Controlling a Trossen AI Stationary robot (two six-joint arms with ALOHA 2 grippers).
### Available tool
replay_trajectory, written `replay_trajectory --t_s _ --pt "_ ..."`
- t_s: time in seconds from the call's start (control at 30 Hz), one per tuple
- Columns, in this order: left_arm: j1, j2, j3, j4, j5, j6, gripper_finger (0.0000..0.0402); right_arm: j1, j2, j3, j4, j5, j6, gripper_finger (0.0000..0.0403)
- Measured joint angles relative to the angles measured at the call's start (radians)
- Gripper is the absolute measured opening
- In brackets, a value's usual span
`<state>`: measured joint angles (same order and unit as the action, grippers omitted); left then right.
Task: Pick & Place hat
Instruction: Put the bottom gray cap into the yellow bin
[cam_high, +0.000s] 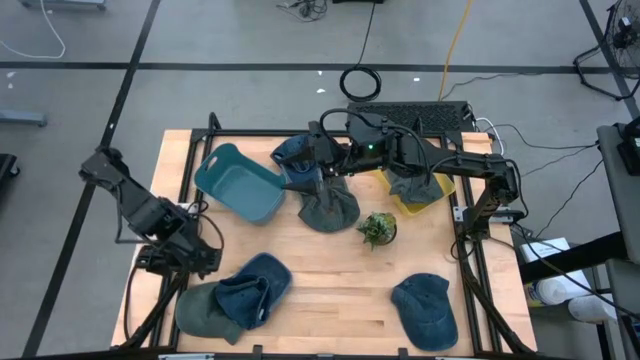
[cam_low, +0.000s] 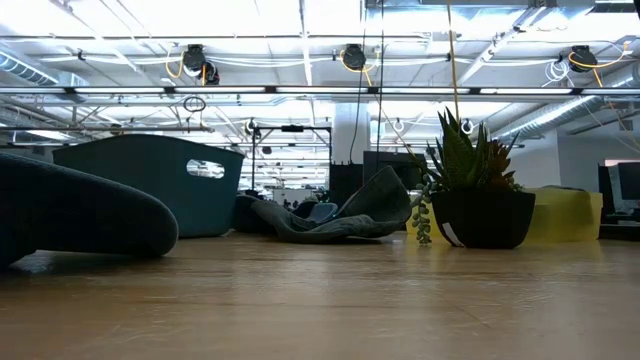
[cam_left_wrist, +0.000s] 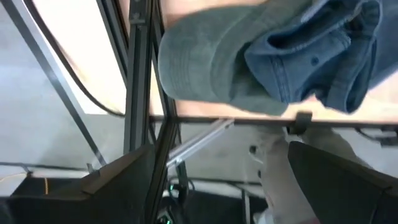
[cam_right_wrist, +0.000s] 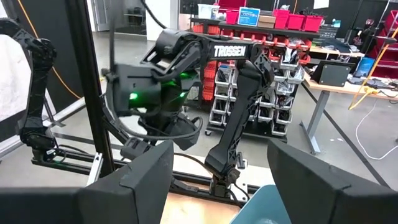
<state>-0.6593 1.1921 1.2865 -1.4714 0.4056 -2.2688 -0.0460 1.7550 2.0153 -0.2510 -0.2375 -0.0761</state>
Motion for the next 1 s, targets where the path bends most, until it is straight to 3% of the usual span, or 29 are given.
replay_trajectory --t_s 1.0 --pt "-0.153 0.334 0.000 0.071 -0.076 0.025 0.0379 0.000 0.000 0.000 -0.007 0.000 0.000 0.0247"
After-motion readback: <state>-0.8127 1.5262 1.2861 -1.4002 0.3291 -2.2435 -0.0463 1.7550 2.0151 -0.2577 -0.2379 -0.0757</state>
